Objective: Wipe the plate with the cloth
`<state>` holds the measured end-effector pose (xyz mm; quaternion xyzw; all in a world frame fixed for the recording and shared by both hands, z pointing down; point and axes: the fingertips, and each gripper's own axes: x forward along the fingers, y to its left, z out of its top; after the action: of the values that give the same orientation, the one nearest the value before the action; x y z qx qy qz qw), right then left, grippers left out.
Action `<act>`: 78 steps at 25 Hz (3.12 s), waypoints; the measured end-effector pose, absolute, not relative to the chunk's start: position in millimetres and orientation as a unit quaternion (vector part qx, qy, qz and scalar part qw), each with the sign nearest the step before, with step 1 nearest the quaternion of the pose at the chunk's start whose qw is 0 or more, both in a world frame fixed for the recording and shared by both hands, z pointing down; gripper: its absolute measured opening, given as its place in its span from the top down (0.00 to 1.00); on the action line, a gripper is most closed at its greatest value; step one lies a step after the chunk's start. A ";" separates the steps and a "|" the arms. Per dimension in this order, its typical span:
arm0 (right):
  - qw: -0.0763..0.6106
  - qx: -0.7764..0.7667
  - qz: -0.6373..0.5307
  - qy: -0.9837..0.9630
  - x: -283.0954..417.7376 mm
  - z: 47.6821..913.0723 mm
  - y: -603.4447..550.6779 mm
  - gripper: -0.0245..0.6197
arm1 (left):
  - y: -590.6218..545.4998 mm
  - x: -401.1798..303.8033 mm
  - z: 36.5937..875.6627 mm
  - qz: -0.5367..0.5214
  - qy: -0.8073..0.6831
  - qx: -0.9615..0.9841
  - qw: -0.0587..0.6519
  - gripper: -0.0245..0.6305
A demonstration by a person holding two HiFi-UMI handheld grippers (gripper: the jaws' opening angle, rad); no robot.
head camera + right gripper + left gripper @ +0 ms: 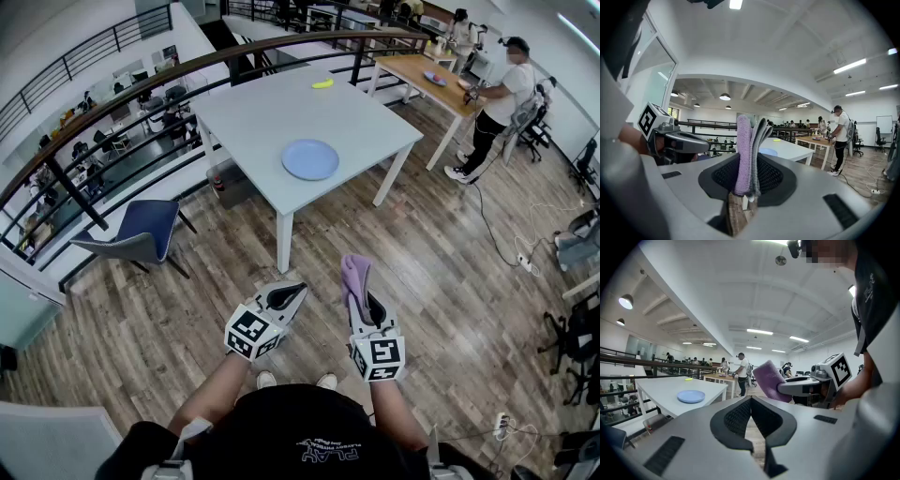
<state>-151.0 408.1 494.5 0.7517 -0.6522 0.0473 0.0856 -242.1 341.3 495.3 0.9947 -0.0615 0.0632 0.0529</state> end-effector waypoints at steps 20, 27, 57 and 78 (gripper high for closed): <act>0.060 0.749 0.028 -0.660 -163.8 478.7 380.8 0.80 | 285.5 -272.4 475.6 0.048 -0.136 0.989 0.011 0.94; 0.058 0.746 0.022 -0.664 -179.6 471.3 364.4 0.80 | 271.7 -288.3 471.2 0.046 -0.151 0.987 -0.002 0.94; 0.069 0.756 0.036 -0.649 -179.4 483.8 322.4 0.80 | 220.6 -300.1 486.2 0.050 -0.160 0.986 0.004 0.94; 0.050 0.726 0.033 -0.685 -41.7 482.9 221.2 0.80 | 139.5 -172.4 493.1 0.087 -0.211 0.974 0.006 0.94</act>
<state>-41.7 221.2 482.9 0.7258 -0.6853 0.0333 0.0497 -172.4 139.5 493.1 0.9736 -0.2106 0.0874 0.0065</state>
